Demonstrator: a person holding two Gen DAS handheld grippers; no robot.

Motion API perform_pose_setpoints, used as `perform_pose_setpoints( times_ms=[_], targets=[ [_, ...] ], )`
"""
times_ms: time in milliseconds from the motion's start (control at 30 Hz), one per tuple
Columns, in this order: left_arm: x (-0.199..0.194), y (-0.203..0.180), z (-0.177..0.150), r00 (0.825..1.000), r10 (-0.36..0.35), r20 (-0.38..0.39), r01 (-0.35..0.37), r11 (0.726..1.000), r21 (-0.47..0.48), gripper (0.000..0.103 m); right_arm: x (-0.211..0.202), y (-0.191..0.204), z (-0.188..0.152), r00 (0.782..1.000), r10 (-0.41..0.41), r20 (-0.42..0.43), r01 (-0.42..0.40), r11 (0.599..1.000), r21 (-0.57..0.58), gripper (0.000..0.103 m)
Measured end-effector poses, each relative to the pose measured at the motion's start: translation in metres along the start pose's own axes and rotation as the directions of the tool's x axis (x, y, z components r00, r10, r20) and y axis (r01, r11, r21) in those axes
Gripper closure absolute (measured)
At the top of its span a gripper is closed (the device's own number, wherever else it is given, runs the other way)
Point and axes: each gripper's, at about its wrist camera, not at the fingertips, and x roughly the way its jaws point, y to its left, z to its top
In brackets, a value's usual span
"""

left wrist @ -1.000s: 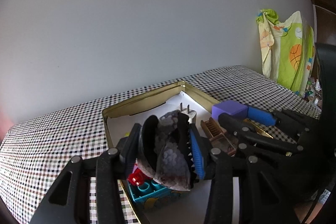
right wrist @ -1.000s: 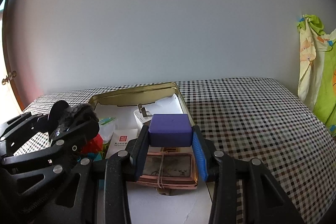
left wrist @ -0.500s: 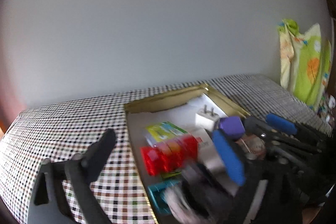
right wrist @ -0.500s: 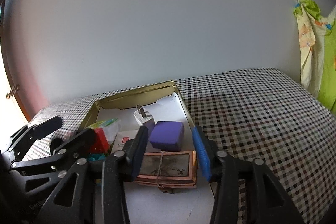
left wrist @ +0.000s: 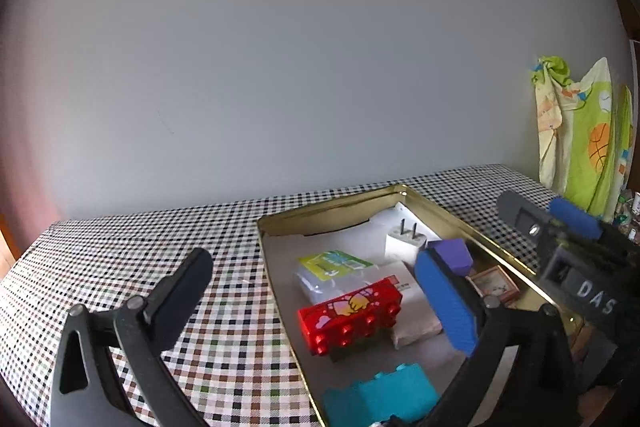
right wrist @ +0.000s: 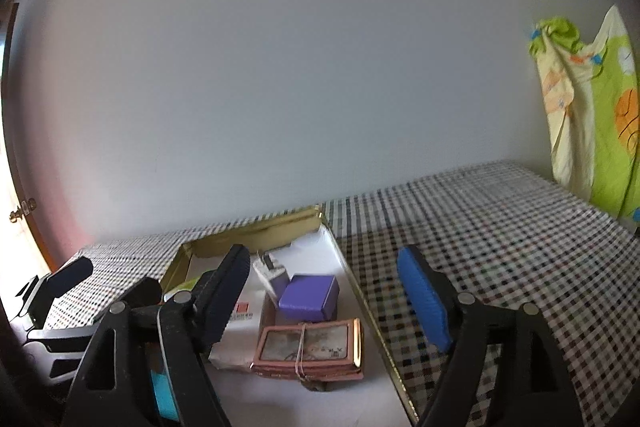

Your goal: Organize rigid objects

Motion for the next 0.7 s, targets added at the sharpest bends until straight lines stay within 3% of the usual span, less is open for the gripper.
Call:
perform_pose_setpoints(
  times_ms=[267, 700],
  targets=[
    [-0.008, 0.002, -0.002, 0.999, 0.02, 0.044, -0.019, 0.999, -0.027, 0.0, -0.023, 0.002, 0.002, 0.984, -0.073, 0.161, 0.072, 0.997, 0.011, 0.012],
    [-0.014, -0.012, -0.012, 0.991, 0.097, 0.094, -0.102, 0.993, 0.051, 0.0, -0.039, 0.009, 0.0, 0.969, -0.124, 0.215, 0.123, 0.992, 0.018, 0.011]
  ],
)
